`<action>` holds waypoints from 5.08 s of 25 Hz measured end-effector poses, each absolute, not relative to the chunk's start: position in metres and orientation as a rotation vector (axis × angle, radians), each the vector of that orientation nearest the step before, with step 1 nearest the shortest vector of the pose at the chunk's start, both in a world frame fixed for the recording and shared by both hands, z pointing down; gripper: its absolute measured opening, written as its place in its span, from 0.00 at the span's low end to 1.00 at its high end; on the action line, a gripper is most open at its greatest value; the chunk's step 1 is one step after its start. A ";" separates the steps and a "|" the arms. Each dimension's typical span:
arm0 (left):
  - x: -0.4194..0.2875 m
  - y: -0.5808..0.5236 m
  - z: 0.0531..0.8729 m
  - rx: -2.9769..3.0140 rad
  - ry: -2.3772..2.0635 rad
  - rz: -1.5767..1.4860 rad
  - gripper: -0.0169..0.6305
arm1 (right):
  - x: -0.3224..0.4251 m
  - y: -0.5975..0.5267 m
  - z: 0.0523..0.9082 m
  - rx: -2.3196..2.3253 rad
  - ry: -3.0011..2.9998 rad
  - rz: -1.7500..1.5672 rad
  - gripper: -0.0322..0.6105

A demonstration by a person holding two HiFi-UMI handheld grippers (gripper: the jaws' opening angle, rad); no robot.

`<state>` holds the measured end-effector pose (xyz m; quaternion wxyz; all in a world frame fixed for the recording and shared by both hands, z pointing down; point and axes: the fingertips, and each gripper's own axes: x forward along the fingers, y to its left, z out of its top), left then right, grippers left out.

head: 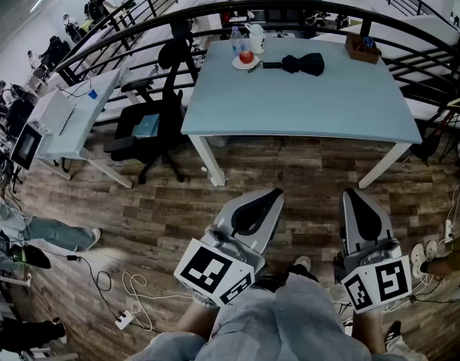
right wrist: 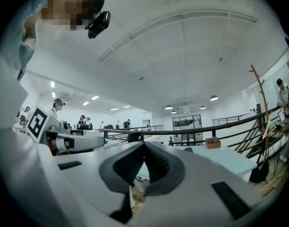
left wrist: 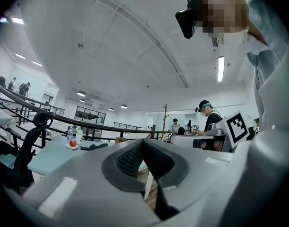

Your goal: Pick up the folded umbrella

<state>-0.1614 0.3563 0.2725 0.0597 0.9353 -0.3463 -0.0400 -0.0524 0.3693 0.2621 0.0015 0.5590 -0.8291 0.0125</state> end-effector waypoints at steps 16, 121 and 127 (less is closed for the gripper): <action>-0.167 0.367 0.275 2.835 -1.032 -0.106 0.03 | -0.055 0.379 0.266 1.778 -2.573 0.061 0.05; -0.059 -0.130 0.297 2.785 -0.993 -0.059 0.03 | 0.065 -0.097 0.290 1.801 -2.489 0.174 0.05; -0.056 -0.145 0.300 2.795 -0.966 -0.059 0.03 | 0.067 -0.102 0.293 1.809 -2.453 0.207 0.05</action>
